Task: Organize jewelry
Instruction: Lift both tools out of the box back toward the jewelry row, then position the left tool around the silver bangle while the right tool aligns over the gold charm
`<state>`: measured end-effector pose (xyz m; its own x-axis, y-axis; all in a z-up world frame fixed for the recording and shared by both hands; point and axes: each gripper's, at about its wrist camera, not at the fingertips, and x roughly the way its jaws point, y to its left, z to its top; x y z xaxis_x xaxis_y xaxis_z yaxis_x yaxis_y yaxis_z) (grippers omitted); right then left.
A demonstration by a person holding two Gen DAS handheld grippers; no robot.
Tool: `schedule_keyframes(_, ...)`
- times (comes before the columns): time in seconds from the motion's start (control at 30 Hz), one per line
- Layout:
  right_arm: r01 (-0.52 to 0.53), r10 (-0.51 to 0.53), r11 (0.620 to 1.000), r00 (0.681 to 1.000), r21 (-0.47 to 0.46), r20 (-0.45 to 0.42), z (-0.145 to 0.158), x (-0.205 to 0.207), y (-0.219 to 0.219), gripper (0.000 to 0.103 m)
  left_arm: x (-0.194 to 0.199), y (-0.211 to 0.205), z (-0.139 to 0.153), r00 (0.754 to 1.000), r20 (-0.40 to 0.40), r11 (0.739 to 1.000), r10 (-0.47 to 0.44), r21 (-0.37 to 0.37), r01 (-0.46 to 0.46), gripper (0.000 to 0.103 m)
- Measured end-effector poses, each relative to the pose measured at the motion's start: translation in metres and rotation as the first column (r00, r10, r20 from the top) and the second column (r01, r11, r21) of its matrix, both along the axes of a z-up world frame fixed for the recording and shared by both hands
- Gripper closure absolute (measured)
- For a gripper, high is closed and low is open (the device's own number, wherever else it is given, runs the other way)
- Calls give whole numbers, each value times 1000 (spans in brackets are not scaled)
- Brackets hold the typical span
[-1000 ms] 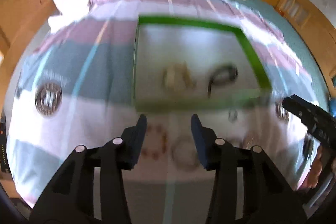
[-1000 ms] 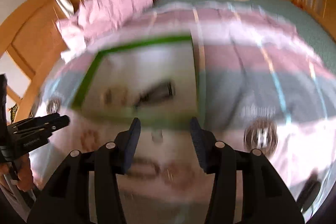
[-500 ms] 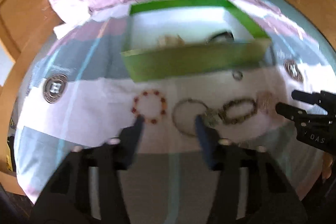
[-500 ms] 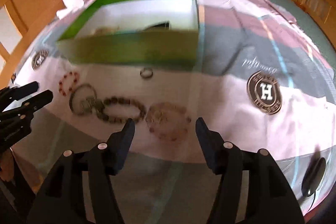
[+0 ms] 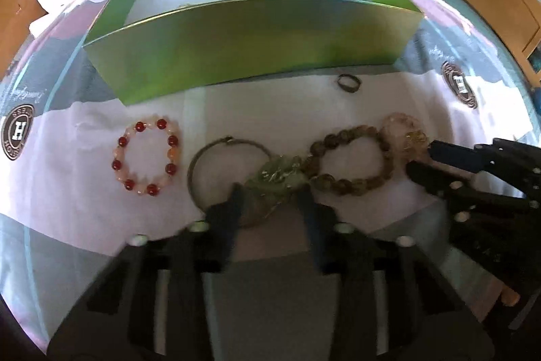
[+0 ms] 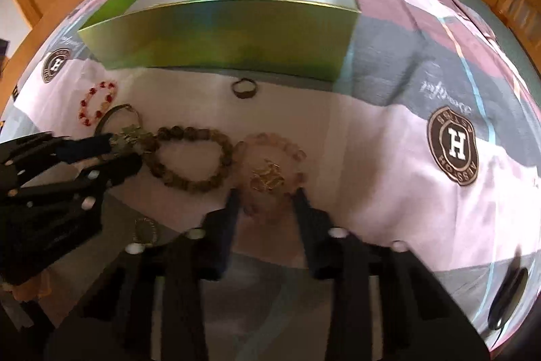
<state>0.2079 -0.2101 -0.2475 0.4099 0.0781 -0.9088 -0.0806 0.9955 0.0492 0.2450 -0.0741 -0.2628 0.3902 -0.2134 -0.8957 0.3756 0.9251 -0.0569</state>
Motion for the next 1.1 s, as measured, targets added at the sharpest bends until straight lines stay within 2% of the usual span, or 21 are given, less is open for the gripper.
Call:
schedule_keyframes(0.03,-10,10,1000,1000,4,9,2,-1,1,86,1,3,2,1000,-2,1000,10,-12,-10,78)
schedule_keyframes(0.07,-23,23,1000,1000,11,18,5,-2,2,100,1,5,4,1000,-8,999,16,-27,-16,85)
schedule_keyframes(0.1,-35,35,999,999,26,19,7,-2,3,103,1,7,6,1000,-10,999,21,-36,-21,98)
schedule_keyframes(0.13,-43,42,998,999,51,23,10,-3,3,103,1,11,10,1000,-5,999,30,-42,-30,100)
schedule_keyframes(0.27,-34,26,993,996,109,81,26,-7,-5,103,-4,31,35,995,56,995,78,-63,-75,102)
schedule_keyframes(0.4,82,-92,990,992,117,86,28,-1,-27,103,-2,55,57,985,93,986,142,-106,-132,102)
schedule_keyframes(0.43,115,-124,986,990,121,68,23,2,-31,99,1,59,59,982,94,983,161,-107,-151,100)
schedule_keyframes(0.47,139,-146,982,988,131,47,19,4,-33,89,5,61,56,979,88,979,183,-107,-174,91)
schedule_keyframes(0.5,149,-156,979,987,140,37,16,6,-34,82,7,63,54,978,79,977,193,-106,-184,83)
schedule_keyframes(0.53,151,-158,978,987,143,38,15,8,-34,71,10,63,50,977,68,975,202,-104,-194,80)
schedule_keyframes(0.57,150,-157,979,987,136,43,15,10,-32,66,12,62,45,977,59,975,206,-99,-199,80)
schedule_keyframes(0.67,133,-138,987,990,89,41,9,17,-19,61,21,52,27,979,28,978,200,-67,-198,77)
schedule_keyframes(0.77,121,-125,987,991,105,38,3,20,-16,61,27,47,10,980,-8,979,200,-37,-200,77)
schedule_keyframes(0.87,87,-89,992,996,95,22,1,20,-9,61,25,47,7,980,7,980,199,-16,-199,77)
schedule_keyframes(0.93,51,-51,994,999,100,5,-2,18,-2,70,25,45,6,982,-19,982,188,-14,-188,77)
schedule_keyframes(0.97,35,-35,994,999,101,1,-2,16,0,82,25,45,4,982,-34,982,186,-18,-186,77)
schedule_keyframes(1.0,19,-20,994,1000,103,1,-2,16,2,87,25,45,2,982,-48,983,182,-20,-184,77)
schedule_keyframes(1.03,6,-8,994,1000,109,13,0,13,4,89,24,45,2,983,-42,983,180,-15,-180,77)
schedule_keyframes(1.1,-18,14,990,999,137,33,7,10,6,103,23,43,3,985,-31,985,172,2,-172,80)
